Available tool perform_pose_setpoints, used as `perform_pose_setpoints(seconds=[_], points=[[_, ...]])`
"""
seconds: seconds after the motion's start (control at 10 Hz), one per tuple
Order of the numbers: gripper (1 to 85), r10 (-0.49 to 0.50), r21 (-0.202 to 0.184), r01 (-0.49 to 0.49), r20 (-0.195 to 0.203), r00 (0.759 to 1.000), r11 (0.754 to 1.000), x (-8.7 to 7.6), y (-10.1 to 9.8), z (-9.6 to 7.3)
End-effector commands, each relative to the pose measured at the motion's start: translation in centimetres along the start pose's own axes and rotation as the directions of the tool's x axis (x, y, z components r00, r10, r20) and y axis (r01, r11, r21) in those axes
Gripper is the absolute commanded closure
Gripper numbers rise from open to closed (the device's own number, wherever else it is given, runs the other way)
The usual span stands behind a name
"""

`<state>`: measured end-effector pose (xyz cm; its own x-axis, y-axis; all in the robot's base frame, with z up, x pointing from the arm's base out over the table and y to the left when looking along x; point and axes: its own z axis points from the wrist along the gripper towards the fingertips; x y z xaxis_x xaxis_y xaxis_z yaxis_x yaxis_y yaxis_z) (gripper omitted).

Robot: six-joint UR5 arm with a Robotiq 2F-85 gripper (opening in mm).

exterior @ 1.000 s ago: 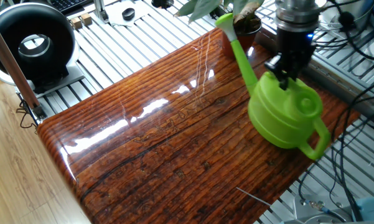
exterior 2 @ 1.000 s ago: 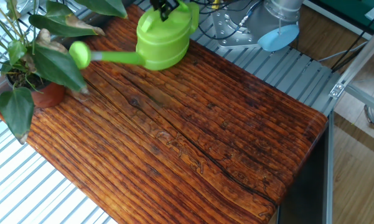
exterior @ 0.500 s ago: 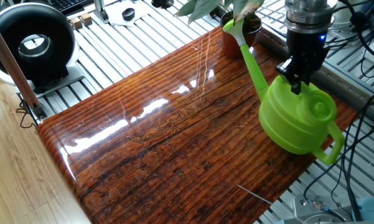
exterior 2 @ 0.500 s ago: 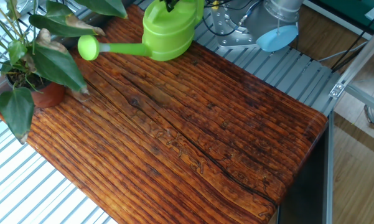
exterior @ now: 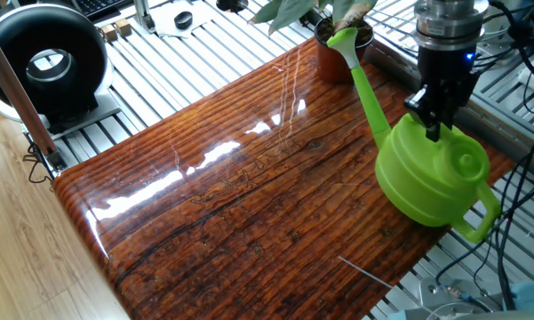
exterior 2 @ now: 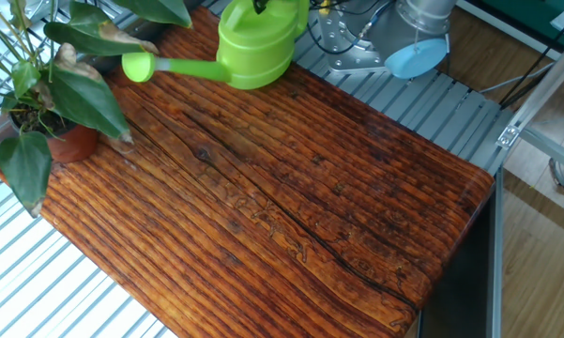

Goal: Water the plant

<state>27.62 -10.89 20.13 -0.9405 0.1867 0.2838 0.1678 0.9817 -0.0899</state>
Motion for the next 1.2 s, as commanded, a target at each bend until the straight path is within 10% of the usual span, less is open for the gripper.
perform_pose_setpoints(seconds=[0.0,0.6,1.1], points=[[84.3,-0.004,-0.036,0.004,-0.015,1.0,0.999,0.5,-0.1,0.8],[84.3,-0.026,-0.047,0.023,-0.066,0.997,0.999,0.3,-0.2,1.7],[84.3,-0.041,0.024,0.04,0.043,0.998,0.999,-4.9,-0.5,1.1]])
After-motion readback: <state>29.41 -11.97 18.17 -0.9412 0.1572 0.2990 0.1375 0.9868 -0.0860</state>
